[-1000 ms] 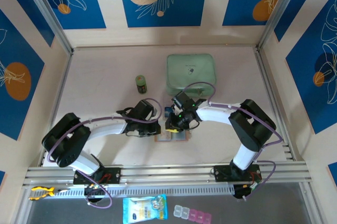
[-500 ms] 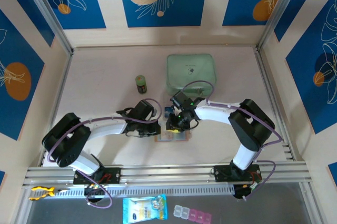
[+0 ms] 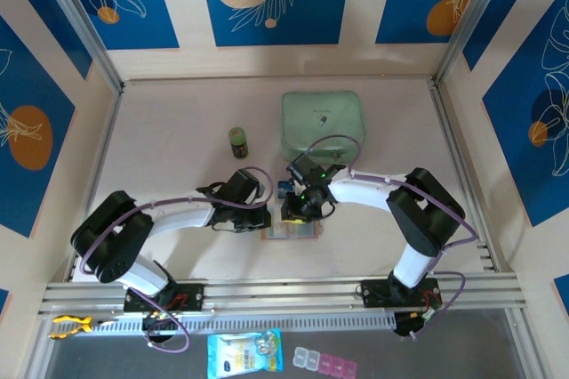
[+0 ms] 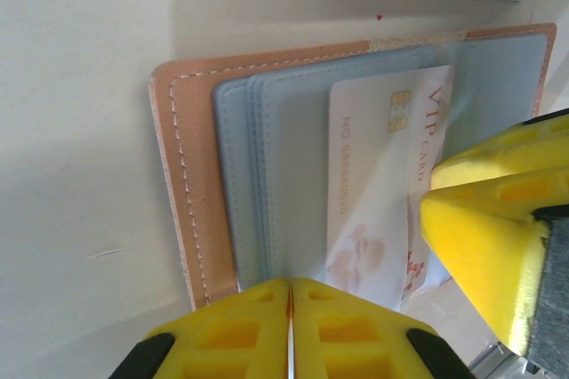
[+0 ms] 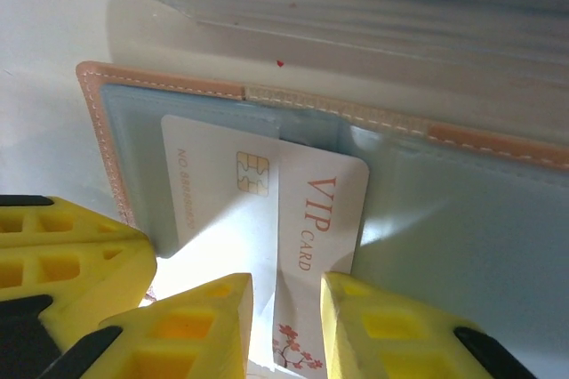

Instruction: Take the credit cards out of the card holder

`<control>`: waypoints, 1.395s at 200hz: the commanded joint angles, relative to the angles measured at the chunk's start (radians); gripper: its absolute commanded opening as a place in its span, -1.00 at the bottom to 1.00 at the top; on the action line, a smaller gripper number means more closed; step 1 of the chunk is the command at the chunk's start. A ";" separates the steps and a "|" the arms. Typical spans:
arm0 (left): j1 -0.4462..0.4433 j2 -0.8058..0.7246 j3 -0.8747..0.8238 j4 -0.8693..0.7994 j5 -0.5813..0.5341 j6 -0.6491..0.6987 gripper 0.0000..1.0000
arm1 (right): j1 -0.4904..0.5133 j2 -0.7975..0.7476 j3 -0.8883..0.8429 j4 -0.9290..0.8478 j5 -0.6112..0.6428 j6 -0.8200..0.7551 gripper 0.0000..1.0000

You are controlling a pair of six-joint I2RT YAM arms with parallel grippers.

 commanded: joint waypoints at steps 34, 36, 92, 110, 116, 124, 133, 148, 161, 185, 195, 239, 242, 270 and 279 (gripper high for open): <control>0.009 -0.027 0.048 -0.049 0.000 0.013 -0.82 | 0.006 -0.055 0.009 -0.036 0.022 -0.013 -0.46; 0.010 -0.027 0.050 -0.049 0.001 0.013 -0.83 | 0.006 -0.056 0.009 -0.036 0.021 -0.013 -0.46; 0.008 -0.004 0.078 -0.039 0.029 0.019 -0.83 | -0.007 -0.084 -0.016 -0.017 -0.009 0.006 -0.46; 0.005 0.016 0.088 -0.028 0.038 0.021 -0.84 | -0.020 -0.094 -0.039 0.012 -0.038 0.022 -0.46; 0.005 0.021 0.091 -0.028 0.040 0.021 -0.84 | -0.025 -0.097 -0.047 0.023 -0.050 0.028 -0.46; 0.004 0.031 0.093 -0.025 0.043 0.023 -0.84 | -0.032 -0.100 -0.058 0.038 -0.063 0.035 -0.46; 0.003 0.039 0.095 -0.021 0.046 0.023 -0.84 | -0.037 -0.103 -0.069 0.052 -0.078 0.040 -0.46; 0.001 0.049 0.097 -0.019 0.050 0.023 -0.84 | -0.044 -0.107 -0.084 0.072 -0.091 0.042 -0.46; -0.003 0.055 0.100 -0.018 0.051 0.025 -0.85 | -0.047 -0.104 -0.089 0.077 -0.096 0.041 -0.46; -0.004 0.065 0.098 -0.019 0.051 0.025 -0.85 | -0.052 -0.092 -0.093 0.081 -0.100 0.037 -0.46; -0.006 0.067 0.100 -0.016 0.055 0.026 -0.85 | -0.053 -0.089 -0.095 0.083 -0.102 0.037 -0.46; -0.009 0.077 0.094 -0.027 0.044 0.020 -0.86 | -0.055 -0.079 -0.100 0.091 -0.106 0.038 -0.46; -0.009 0.079 0.092 -0.028 0.043 0.020 -0.86 | -0.055 -0.078 -0.099 0.092 -0.107 0.038 -0.46; -0.009 0.090 0.087 -0.033 0.039 0.019 -0.87 | -0.055 -0.073 -0.107 0.095 -0.108 0.041 -0.46; -0.009 0.092 0.086 -0.037 0.039 0.019 -0.87 | -0.055 -0.071 -0.108 0.095 -0.108 0.041 -0.46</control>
